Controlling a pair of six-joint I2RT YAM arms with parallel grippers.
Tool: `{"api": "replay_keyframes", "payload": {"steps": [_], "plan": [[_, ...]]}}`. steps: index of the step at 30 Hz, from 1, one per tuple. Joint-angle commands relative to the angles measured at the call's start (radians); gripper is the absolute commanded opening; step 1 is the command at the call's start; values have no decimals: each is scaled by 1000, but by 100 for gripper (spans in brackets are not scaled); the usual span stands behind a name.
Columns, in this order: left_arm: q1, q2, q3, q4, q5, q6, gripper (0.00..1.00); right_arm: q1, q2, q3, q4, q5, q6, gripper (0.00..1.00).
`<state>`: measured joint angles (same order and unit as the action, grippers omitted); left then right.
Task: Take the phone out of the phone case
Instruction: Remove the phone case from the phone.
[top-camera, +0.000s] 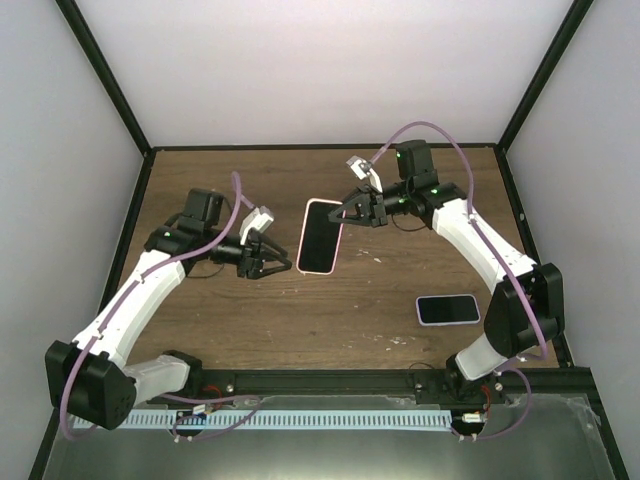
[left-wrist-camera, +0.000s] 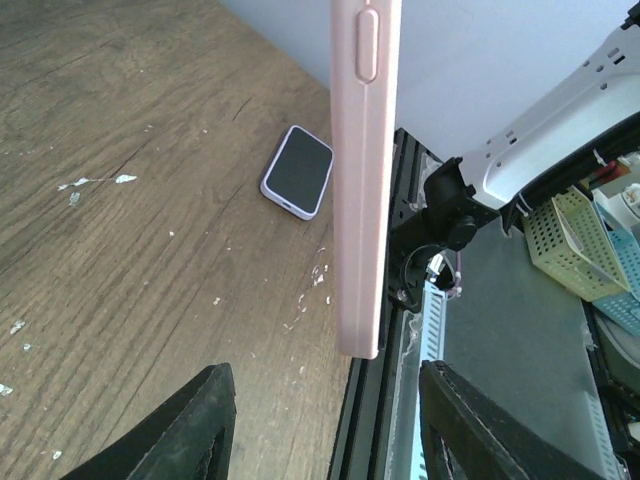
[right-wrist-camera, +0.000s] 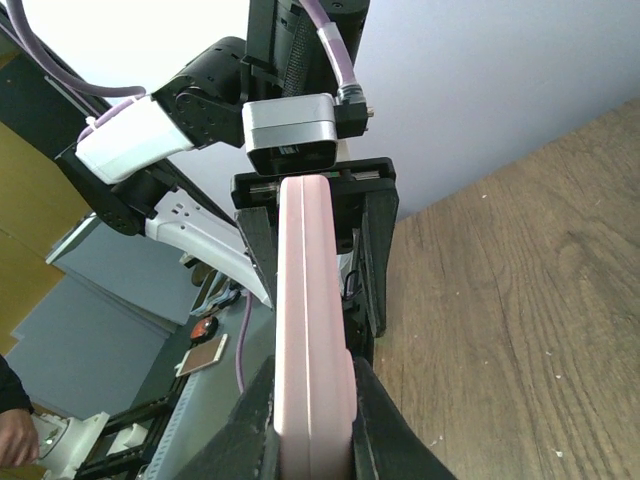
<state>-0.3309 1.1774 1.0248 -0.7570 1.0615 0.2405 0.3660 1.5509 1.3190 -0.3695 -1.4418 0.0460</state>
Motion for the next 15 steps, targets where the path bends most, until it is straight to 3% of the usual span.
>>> {"api": "replay_keyframes", "payload": {"steps": [1, 15], "plan": [[-7, -9, -8, 8, 30, 27, 52, -7, -27, 13, -4, 7, -13, 1], [-71, 37, 1, 63, -69, 53, 47, -7, -56, -1, -49, 47, -91, 1]]}}
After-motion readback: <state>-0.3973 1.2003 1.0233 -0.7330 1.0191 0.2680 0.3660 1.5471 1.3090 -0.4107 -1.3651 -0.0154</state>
